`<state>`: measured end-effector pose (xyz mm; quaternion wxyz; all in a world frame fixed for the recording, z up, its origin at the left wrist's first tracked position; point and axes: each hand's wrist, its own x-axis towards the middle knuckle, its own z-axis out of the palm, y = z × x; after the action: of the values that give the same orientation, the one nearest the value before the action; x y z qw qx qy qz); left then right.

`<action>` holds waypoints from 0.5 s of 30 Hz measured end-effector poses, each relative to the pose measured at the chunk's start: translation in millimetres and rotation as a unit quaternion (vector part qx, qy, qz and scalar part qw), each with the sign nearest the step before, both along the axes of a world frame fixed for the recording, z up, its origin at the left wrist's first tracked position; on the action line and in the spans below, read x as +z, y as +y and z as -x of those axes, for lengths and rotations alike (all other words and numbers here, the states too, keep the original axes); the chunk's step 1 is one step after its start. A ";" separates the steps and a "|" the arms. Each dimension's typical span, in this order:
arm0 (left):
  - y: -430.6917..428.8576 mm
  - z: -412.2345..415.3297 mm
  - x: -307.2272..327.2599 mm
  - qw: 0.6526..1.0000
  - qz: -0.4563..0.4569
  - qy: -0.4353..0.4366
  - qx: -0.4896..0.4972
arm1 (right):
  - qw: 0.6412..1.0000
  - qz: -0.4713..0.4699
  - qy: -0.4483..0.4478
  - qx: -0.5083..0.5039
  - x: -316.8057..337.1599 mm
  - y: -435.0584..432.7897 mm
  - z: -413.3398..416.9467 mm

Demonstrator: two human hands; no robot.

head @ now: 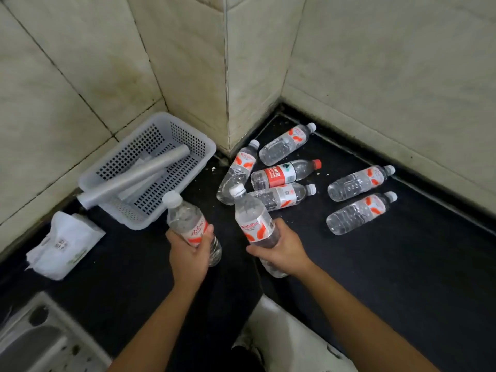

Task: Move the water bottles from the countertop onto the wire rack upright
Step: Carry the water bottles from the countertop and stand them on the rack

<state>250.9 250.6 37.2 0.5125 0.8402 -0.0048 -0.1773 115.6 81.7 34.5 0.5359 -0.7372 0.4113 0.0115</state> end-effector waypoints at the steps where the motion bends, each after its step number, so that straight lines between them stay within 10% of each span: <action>1: -6.2 2.6 4.6 1.000 0.008 0.003 -0.016 | 1.000 -0.004 0.001 -0.016 8.2 -2.3 7.2; 15: -128.3 119.3 90.1 0.948 0.155 -0.027 -0.275 | 0.912 -0.133 -0.213 -0.324 95.6 -35.5 192.5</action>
<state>131.6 122.3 127.3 0.5671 0.7211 -0.2772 -0.2857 -76.9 46.2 130.0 0.6783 -0.4704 0.4983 -0.2653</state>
